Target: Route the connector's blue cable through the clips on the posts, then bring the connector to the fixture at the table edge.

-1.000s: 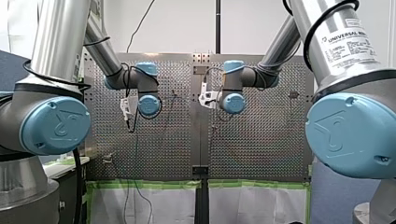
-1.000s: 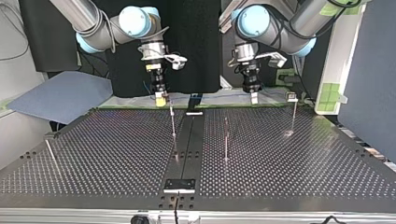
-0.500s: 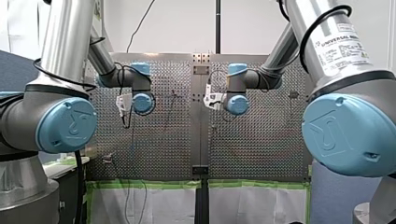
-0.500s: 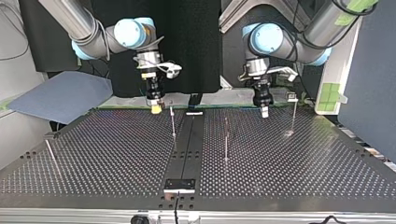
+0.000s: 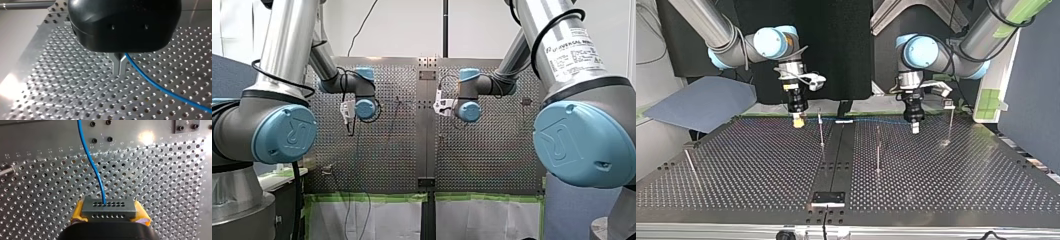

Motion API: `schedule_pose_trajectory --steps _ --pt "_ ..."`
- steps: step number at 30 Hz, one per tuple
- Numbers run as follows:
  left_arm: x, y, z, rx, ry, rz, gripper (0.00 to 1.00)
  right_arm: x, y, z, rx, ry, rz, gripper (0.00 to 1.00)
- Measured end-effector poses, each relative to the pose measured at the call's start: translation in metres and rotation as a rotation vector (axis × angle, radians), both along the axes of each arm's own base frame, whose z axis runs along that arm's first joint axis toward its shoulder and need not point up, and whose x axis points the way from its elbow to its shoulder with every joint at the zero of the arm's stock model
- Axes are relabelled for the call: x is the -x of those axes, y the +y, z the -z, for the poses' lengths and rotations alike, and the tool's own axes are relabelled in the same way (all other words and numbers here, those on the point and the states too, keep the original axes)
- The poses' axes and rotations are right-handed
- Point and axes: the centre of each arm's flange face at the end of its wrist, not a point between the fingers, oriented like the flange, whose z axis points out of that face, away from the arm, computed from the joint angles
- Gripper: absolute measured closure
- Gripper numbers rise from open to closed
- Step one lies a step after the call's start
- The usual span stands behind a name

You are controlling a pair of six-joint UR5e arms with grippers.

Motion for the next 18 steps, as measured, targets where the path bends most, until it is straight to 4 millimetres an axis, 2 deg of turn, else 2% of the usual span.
schedule_pose_trajectory --steps 3,18 --pt "-0.005 -0.003 0.002 0.002 0.003 0.005 0.98 0.002 -0.003 0.0 0.0 -0.001 0.003 1.0" --pt "-0.018 -0.01 -0.014 0.016 -0.017 0.01 0.98 0.01 -0.014 -0.003 0.004 -0.008 0.01 1.0"
